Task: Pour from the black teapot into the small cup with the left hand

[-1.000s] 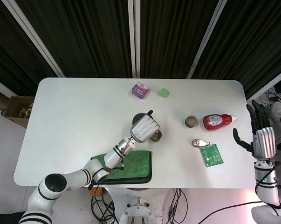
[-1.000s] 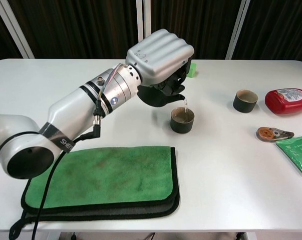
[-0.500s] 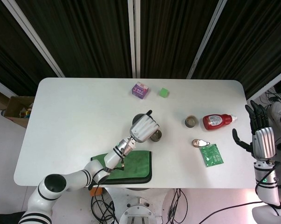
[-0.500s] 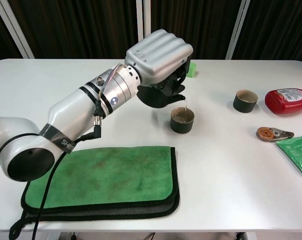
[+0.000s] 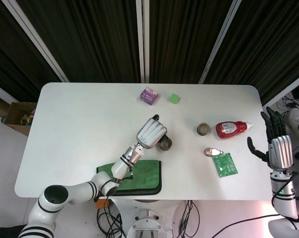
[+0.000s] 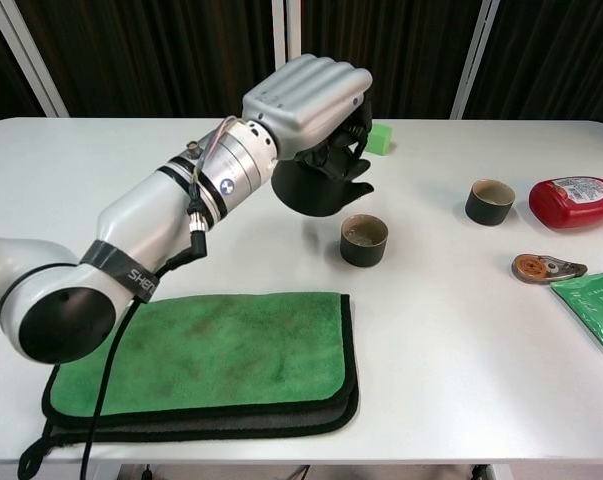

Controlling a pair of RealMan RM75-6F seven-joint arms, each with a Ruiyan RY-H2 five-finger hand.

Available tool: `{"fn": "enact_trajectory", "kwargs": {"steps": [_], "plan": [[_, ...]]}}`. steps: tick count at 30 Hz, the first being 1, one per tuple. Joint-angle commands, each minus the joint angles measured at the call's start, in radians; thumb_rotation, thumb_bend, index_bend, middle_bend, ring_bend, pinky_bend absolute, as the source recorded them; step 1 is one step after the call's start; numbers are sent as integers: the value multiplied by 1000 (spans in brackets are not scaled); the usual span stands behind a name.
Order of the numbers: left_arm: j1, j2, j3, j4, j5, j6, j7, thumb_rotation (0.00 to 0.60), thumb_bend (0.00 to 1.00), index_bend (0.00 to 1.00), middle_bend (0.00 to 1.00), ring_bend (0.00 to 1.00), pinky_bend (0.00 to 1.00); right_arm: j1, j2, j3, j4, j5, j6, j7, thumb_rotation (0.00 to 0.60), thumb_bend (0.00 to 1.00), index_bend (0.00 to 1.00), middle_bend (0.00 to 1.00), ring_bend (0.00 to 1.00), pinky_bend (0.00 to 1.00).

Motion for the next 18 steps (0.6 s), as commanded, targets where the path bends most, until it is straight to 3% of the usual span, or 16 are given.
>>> {"fn": "enact_trajectory", "kwargs": {"steps": [1, 10, 18], "plan": [[8, 7, -15, -28, -20, -7, -21, 600, 496, 1000, 1000, 1000, 413, 0, -1, 0, 1, 0, 0, -1, 600, 364, 0, 0, 0, 0], [42, 53, -72, -135, -84, -3, -80, 600, 496, 1000, 1000, 1000, 413, 2, -1, -1, 2, 1, -3, -4, 600, 364, 0, 0, 0, 0], [141, 177, -111, -267, -176, 0, -164, 600, 496, 1000, 1000, 1000, 412, 7, -1, -1, -4, -3, -9, -13, 600, 364, 0, 0, 0, 0]]}}
